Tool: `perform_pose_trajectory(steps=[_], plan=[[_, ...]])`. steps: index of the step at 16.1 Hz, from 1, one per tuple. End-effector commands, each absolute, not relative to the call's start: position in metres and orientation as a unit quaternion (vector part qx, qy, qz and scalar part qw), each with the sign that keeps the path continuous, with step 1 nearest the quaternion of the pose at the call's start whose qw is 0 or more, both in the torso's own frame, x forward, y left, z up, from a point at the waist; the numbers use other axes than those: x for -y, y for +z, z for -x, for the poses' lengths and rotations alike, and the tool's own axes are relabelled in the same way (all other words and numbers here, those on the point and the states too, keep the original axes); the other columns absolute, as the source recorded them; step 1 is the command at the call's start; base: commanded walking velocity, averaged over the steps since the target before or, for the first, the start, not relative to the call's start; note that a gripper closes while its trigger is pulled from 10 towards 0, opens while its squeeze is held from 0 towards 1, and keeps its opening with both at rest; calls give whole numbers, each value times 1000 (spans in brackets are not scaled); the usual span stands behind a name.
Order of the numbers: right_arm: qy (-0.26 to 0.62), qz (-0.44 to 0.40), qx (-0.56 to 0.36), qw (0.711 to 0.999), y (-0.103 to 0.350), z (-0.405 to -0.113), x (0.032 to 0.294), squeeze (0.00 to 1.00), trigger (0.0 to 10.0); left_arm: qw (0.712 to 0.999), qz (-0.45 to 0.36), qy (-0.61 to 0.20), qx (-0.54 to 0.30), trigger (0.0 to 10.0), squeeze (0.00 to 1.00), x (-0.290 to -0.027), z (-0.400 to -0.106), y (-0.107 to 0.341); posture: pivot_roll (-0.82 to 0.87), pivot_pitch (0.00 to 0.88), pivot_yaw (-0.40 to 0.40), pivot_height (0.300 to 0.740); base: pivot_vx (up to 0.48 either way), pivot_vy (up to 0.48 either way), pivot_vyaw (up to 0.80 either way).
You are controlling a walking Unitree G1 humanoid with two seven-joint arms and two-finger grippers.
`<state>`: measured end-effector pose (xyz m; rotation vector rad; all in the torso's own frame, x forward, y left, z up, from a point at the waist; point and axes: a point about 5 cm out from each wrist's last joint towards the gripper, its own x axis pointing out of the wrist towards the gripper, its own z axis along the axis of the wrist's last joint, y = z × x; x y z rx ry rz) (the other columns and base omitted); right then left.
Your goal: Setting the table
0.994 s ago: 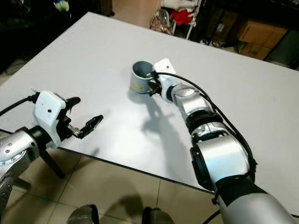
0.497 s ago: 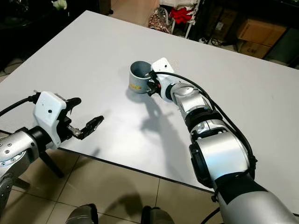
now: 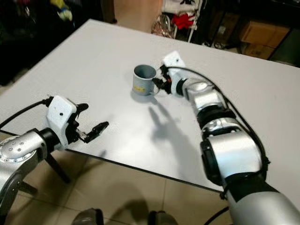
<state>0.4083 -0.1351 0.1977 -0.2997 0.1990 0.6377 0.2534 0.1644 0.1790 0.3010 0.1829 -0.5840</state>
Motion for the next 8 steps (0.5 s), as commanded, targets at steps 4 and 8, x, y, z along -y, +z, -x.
perform_pose_trajectory(steps=[4,8], plan=[[339,73,9,938,213,-375,154,0,10000,967,-123,-217,-54,10000,0,-159,-261,175,36,0,-30,740,0,0,0],[224,34,52,973,191,-309,177,0,10000,979,-107,-170,-41,10000,0,-156,-256,174,31,0,-28,740,0,0,0]])
